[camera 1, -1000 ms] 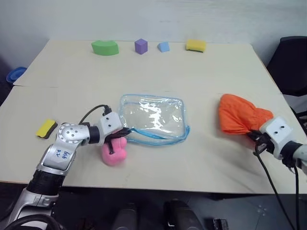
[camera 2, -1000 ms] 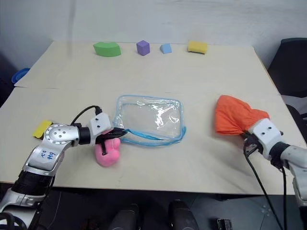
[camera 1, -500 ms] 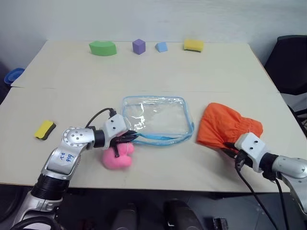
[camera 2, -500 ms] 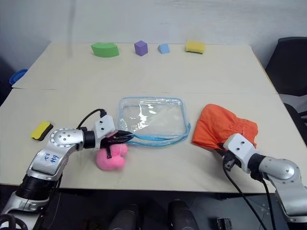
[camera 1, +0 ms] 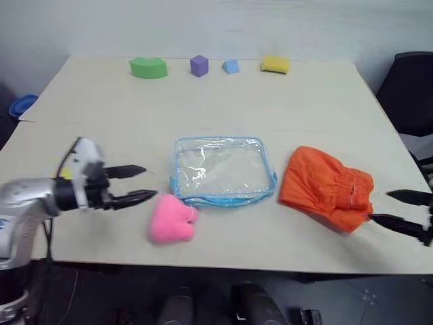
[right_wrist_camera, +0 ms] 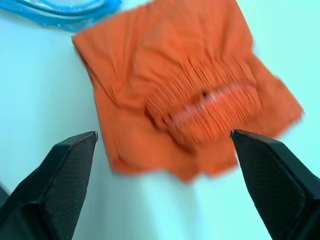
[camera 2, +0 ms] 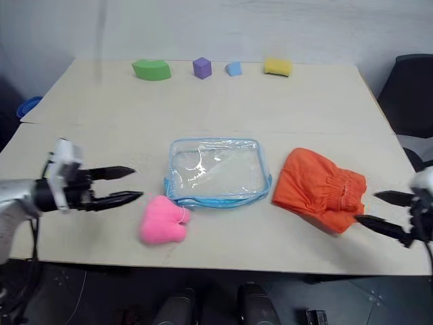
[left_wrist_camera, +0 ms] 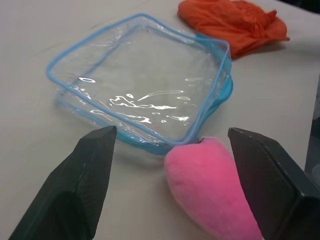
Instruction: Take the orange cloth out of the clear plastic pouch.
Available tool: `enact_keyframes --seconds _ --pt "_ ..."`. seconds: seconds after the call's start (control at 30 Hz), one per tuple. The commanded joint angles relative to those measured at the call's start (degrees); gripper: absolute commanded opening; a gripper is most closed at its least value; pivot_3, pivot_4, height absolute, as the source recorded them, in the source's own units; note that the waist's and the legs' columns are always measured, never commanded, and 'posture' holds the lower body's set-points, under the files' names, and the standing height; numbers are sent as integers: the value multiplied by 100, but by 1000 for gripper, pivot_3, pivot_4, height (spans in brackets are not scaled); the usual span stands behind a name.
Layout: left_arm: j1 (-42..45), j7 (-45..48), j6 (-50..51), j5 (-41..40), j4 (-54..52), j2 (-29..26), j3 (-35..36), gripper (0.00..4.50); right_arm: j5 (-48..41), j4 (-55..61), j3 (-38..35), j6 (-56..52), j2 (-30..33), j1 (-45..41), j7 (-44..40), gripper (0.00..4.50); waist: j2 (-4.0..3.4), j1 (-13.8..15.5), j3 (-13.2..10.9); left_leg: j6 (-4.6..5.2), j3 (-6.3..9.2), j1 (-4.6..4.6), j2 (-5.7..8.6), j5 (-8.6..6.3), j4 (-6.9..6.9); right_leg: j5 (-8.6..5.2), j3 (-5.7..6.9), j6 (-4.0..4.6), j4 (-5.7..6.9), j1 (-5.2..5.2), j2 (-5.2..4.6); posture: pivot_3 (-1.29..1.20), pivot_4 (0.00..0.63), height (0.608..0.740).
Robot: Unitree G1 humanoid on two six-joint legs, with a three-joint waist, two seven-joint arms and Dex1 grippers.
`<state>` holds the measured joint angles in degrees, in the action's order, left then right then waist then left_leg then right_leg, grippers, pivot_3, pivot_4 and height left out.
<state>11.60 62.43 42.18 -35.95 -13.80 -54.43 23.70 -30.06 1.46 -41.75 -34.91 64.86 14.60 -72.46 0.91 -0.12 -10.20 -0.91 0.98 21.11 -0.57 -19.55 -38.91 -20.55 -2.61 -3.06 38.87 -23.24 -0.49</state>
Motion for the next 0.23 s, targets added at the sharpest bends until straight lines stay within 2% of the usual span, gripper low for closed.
enact_keyframes --seconds 0.03,0.13,0.23 --pt "-411 562 -521 256 427 -511 297 3774 277 -661 -357 389 291 171 -491 4475 -2 -15 -1 0 -1 -3 0 0 3 0 -1 0 -3 1 0 0 150 740" --pt "-755 811 -1030 615 1009 -890 451 3774 321 -1051 -392 482 383 132 -658 4475 -5 -82 -3 0 -4 -7 -1 0 15 -1 -3 2 -6 0 0 0 150 740" --pt "-1136 914 -1815 1067 1344 -955 414 3774 330 -1048 -263 529 247 23 -574 4475 -6 -130 -4 -1 -4 -12 -2 1 29 -2 -3 4 -6 0 -1 0 150 740"
